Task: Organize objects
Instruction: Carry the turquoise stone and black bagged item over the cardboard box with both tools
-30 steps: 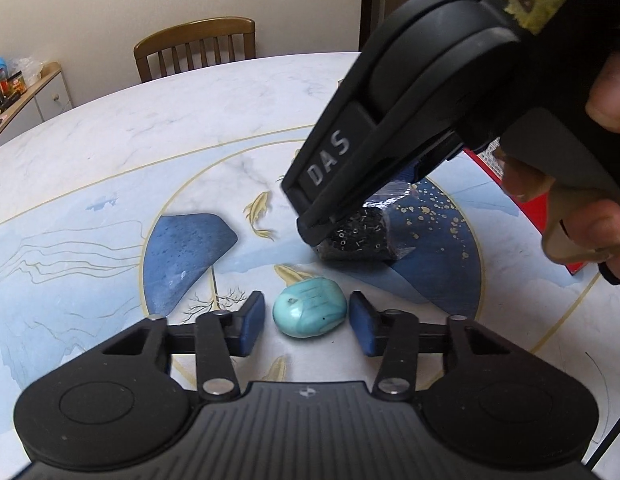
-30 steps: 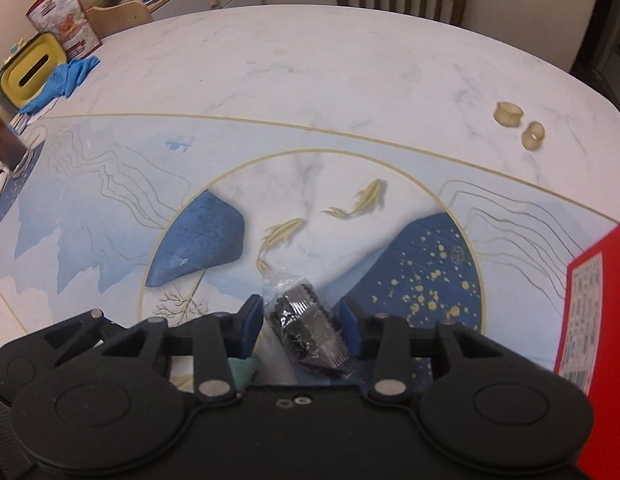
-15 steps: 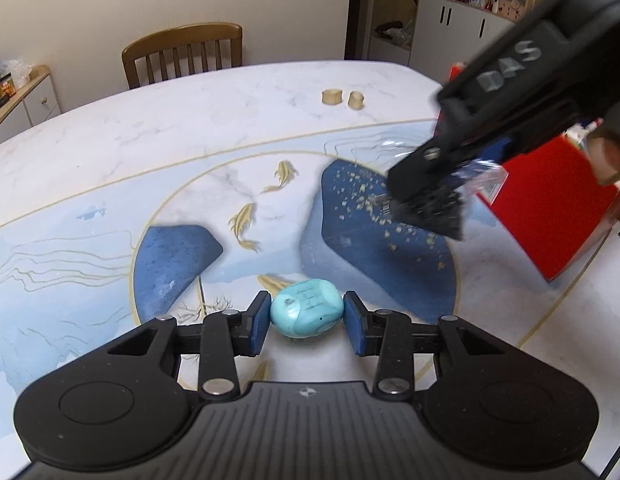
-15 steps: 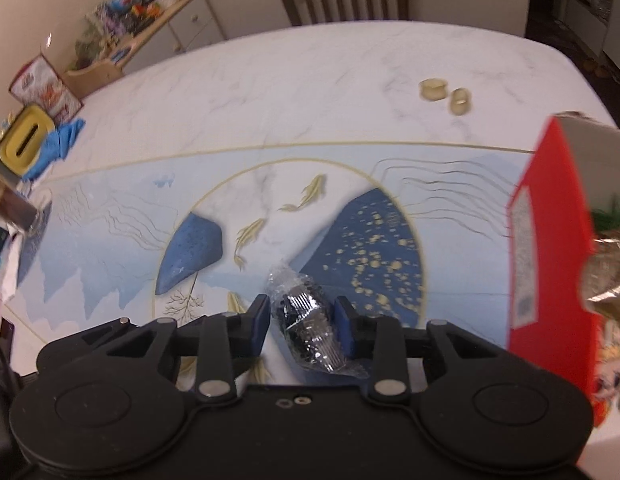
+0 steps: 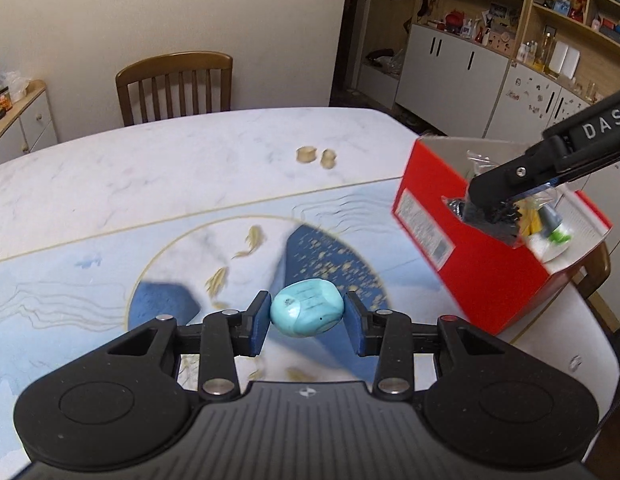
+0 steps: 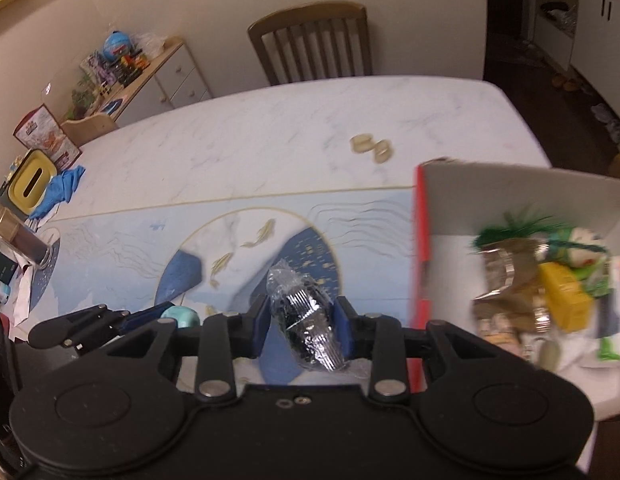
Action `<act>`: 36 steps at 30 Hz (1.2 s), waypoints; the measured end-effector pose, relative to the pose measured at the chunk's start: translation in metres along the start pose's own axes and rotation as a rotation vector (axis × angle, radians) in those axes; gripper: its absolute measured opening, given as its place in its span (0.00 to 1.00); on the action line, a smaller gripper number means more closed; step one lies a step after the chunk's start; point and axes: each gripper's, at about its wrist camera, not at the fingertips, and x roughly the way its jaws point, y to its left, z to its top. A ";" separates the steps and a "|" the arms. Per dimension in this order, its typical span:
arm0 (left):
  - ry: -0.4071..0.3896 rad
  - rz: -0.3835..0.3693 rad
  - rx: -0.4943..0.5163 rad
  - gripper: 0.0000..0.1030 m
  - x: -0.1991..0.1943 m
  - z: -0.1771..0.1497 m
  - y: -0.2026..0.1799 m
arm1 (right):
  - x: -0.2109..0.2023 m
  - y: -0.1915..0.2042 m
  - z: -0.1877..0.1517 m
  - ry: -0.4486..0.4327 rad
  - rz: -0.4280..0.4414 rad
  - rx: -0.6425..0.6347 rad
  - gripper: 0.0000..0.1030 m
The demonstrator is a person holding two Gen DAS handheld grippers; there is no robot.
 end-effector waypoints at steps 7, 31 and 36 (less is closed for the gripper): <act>-0.001 -0.043 0.013 0.37 -0.005 0.024 -0.034 | -0.036 -0.024 0.001 -0.055 -0.014 -0.005 0.32; 0.011 -0.109 0.082 0.38 0.043 0.084 -0.161 | -0.074 -0.144 -0.016 -0.114 -0.003 0.014 0.32; 0.027 -0.115 0.093 0.38 0.064 0.096 -0.179 | -0.066 -0.173 -0.018 -0.108 -0.025 0.036 0.32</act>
